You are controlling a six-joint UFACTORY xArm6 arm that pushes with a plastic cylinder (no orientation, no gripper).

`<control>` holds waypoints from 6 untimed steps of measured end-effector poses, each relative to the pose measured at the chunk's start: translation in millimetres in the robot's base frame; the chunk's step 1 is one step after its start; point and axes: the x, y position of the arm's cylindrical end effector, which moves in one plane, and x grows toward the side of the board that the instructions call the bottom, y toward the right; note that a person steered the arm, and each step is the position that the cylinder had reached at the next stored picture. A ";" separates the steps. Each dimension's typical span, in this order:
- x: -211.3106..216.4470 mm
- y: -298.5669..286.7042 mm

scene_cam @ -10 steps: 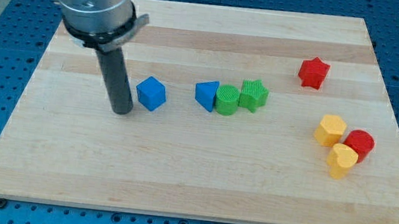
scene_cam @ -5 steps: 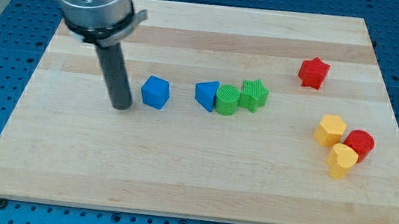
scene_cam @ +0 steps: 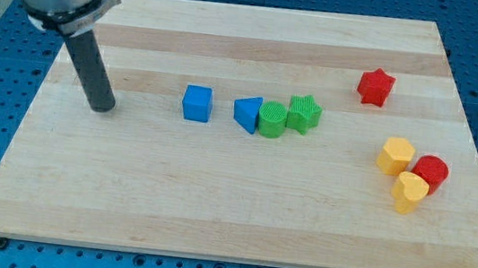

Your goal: Move the blue cube closer to blue triangle

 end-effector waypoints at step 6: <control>-18.2 127.7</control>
